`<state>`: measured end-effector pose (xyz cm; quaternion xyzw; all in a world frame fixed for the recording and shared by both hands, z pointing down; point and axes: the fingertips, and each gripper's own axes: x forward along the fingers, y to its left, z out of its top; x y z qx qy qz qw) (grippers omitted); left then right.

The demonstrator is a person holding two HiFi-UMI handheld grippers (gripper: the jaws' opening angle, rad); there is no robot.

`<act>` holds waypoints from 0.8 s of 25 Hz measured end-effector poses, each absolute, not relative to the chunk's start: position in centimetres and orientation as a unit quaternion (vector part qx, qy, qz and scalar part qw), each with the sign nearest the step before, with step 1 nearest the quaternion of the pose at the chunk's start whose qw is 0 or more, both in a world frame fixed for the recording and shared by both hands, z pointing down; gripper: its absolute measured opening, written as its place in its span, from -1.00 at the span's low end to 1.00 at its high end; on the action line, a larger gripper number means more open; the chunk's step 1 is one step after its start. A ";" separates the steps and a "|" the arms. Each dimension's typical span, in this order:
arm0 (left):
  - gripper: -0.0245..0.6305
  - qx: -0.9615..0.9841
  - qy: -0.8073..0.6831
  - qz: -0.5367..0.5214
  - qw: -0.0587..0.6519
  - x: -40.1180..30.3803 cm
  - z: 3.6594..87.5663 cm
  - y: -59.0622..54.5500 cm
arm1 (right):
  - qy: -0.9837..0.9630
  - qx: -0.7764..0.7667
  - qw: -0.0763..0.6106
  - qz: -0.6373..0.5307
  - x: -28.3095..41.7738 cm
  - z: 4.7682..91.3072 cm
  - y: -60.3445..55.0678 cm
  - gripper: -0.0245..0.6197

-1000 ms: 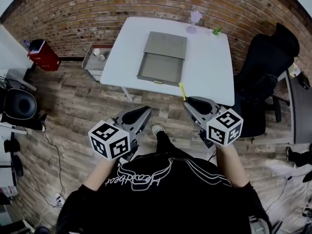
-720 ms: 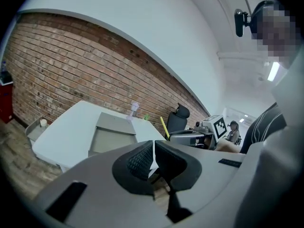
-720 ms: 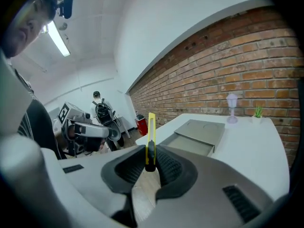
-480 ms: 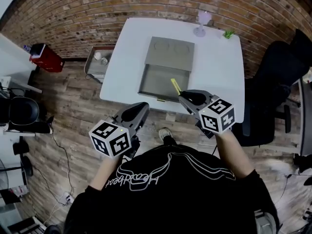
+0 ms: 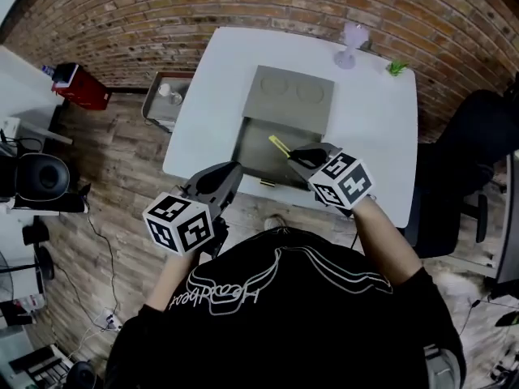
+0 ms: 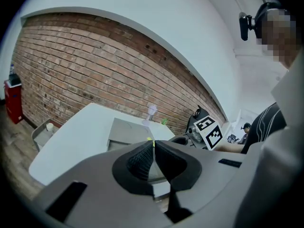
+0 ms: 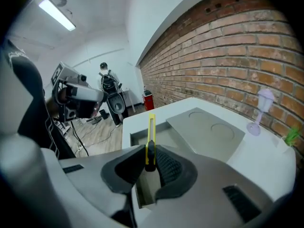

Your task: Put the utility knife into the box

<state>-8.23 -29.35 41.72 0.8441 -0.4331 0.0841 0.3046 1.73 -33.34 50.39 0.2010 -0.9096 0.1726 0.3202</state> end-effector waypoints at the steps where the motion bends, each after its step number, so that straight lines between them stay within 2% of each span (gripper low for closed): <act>1: -0.81 0.842 -0.436 0.085 0.306 -8.4 41.9 -29.6 | -0.906 0.197 0.332 0.175 1.6 51.1 -33.6 -0.71; 20: -0.81 0.823 -0.435 0.084 0.356 -12.9 44.4 -31.6 | -0.813 0.192 0.529 0.148 0.7 60.1 -35.9 -0.71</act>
